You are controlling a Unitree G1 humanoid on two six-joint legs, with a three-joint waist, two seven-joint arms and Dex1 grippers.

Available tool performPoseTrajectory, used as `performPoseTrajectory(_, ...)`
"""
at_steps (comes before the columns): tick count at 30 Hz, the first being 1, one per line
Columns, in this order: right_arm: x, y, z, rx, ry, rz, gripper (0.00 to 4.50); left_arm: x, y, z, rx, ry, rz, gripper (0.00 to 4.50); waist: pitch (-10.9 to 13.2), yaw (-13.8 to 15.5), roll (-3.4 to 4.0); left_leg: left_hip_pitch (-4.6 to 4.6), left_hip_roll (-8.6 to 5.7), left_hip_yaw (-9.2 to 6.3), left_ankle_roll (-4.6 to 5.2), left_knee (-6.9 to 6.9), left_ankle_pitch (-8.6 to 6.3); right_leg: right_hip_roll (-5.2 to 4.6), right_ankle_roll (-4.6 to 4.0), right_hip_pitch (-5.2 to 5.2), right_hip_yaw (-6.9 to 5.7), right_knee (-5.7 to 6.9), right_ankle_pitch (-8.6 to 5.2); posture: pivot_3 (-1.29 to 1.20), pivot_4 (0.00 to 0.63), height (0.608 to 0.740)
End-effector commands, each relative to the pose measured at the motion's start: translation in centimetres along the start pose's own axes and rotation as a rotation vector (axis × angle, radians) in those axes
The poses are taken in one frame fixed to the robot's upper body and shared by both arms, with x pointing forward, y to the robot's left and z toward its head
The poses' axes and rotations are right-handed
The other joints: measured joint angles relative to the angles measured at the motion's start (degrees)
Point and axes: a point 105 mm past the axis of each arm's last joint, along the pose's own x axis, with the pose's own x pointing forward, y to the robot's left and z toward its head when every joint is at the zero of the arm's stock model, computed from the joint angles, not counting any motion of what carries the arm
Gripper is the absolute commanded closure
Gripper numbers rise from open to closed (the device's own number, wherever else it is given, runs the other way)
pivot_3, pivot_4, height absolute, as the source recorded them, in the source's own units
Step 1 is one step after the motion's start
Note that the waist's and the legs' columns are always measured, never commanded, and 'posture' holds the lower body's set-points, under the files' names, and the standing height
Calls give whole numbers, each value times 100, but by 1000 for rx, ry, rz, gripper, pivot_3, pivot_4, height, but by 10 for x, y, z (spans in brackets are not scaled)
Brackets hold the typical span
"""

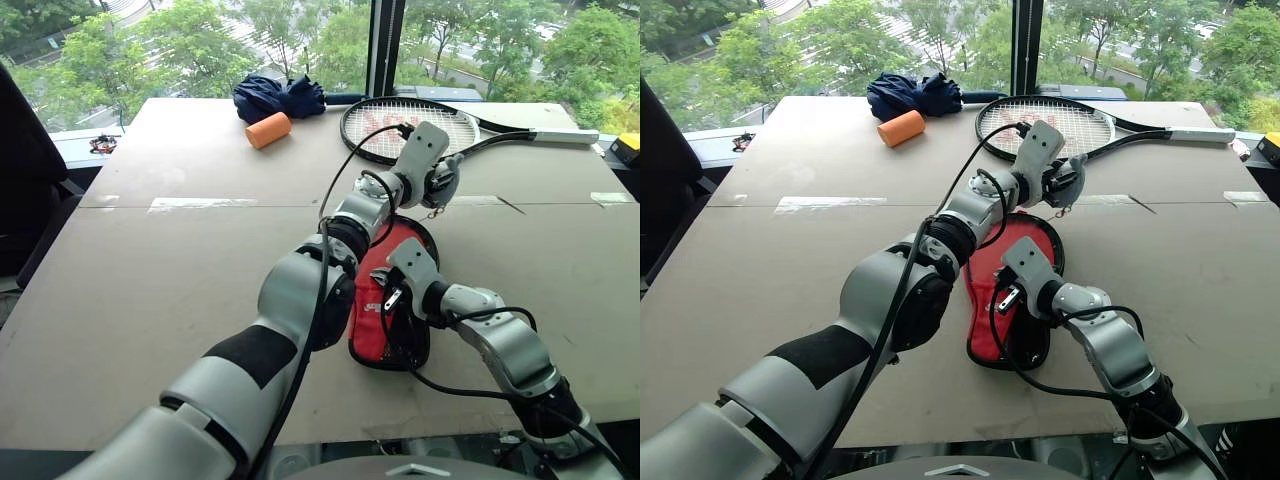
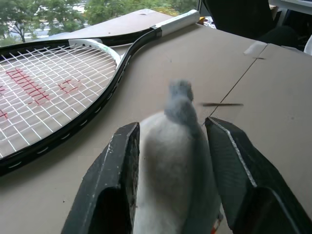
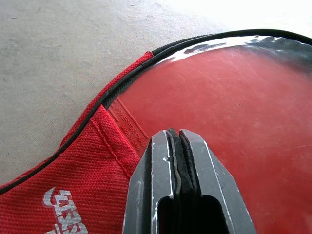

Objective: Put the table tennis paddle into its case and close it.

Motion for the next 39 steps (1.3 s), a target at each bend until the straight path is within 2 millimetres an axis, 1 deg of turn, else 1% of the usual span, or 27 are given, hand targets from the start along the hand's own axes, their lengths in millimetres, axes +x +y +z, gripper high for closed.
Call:
performPoseTrajectory(1,8,20,-36,59,135,89,4500,-6,15,56,-60,-195,25,1383,0,-5,0,1,0,0,0,-1,0,0,0,0,0,0,0,0,150,740)
performPoseTrajectory(4,8,21,-36,59,134,90,4500,-18,26,86,-166,-331,-16,1383,0,-11,0,2,0,-3,0,-2,0,2,0,0,0,0,0,0,150,740)
performPoseTrajectory(6,8,21,-36,58,134,90,4500,-29,37,102,-192,-403,-46,1383,0,-15,1,2,0,-3,0,-3,0,2,0,0,0,0,0,0,150,740)
performPoseTrajectory(7,8,21,-36,58,134,89,4500,-35,42,105,-179,-419,-64,1383,-1,-19,1,3,0,-3,0,-3,0,2,0,0,0,0,0,0,150,740)
performPoseTrajectory(9,8,21,-36,60,133,88,4500,-44,47,104,-156,-417,-119,1383,-7,-27,12,6,0,-3,0,-6,0,3,0,0,0,1,0,0,150,740)
performPoseTrajectory(11,8,21,-36,60,133,88,4500,-52,47,95,-139,-388,-216,1383,-13,-26,18,8,1,-4,0,-8,0,4,0,0,0,1,0,0,150,740)
performPoseTrajectory(12,8,21,-36,60,133,89,4500,-57,47,86,-107,-361,-256,1383,-15,-24,20,9,1,-5,-1,-9,0,5,-1,1,0,1,0,0,150,740)
performPoseTrajectory(13,8,21,-36,61,132,89,4500,-64,48,68,-77,-297,-315,1383,-18,-26,24,9,1,-5,-1,-9,0,5,-1,1,0,2,0,0,150,740)
performPoseTrajectory(15,7,21,-37,62,132,88,4500,-76,49,33,0,-185,-379,1383,-31,-35,40,13,1,-4,-1,-9,0,5,-3,4,2,3,1,0,150,740)
performPoseTrajectory(17,7,20,-37,62,132,87,4500,-82,49,14,30,-122,-401,1383,-32,-33,43,15,1,-4,0,-8,0,5,-3,5,4,4,1,0,150,740)
performPoseTrajectory(19,6,20,-37,62,133,85,4500,-90,47,-3,22,-87,-418,1383,-31,-25,42,8,2,-11,0,-6,0,7,-4,3,0,6,1,0,150,740)
performPoseTrajectory(21,6,20,-37,62,133,83,4500,-94,46,-12,20,-72,-415,1885,-31,-16,41,3,2,-15,0,-3,0,6,-4,2,-2,6,1,0,150,740)
performPoseTrajectory(24,4,19,-38,64,136,79,4500,-103,41,-19,16,-60,-438,2903,-32,-10,39,2,2,-16,0,3,0,6,-5,3,-2,6,1,0,150,740)
performPoseTrajectory(25,4,18,-38,64,137,77,4500,-105,40,-21,35,-51,-436,3448,-33,-13,40,4,2,-16,0,3,0,6,-5,5,-1,6,1,0,150,740)
performPoseTrajectory(27,3,17,-38,64,137,72,4500,-108,36,-28,72,-26,-431,4298,-34,-10,43,7,2,-15,0,1,0,6,-5,6,-1,6,1,0,150,740)
performPoseTrajectory(28,3,17,-38,64,137,69,4500,-109,34,-32,86,-12,-429,4411,-35,-10,44,7,2,-17,0,1,0,6,-5,6,-1,6,1,0,150,740)
performPoseTrajectory(32,1,13,-35,62,124,51,4500,-114,24,-52,93,46,-430,4411,-35,-4,45,7,2,-18,0,0,0,5,-5,7,-1,5,1,0,150,740)
performPoseTrajectory(36,-6,6,-22,64,79,21,4500,-119,20,-77,109,136,-404,4411,-35,6,45,5,2,-17,0,3,0,5,-5,7,-2,5,1,0,150,740)
performPoseTrajectory(37,-10,5,-18,62,66,19,4500,-120,21,-83,107,159,-388,4411,-34,19,45,4,2,-18,0,3,0,5,-5,7,-2,5,1,0,150,740)
performPoseTrajectory(39,-26,7,-5,55,27,54,4500,-122,19,-94,96,202,-371,4411,-32,36,48,2,2,-20,0,3,0,4,-5,7,-4,3,1,0,150,740)
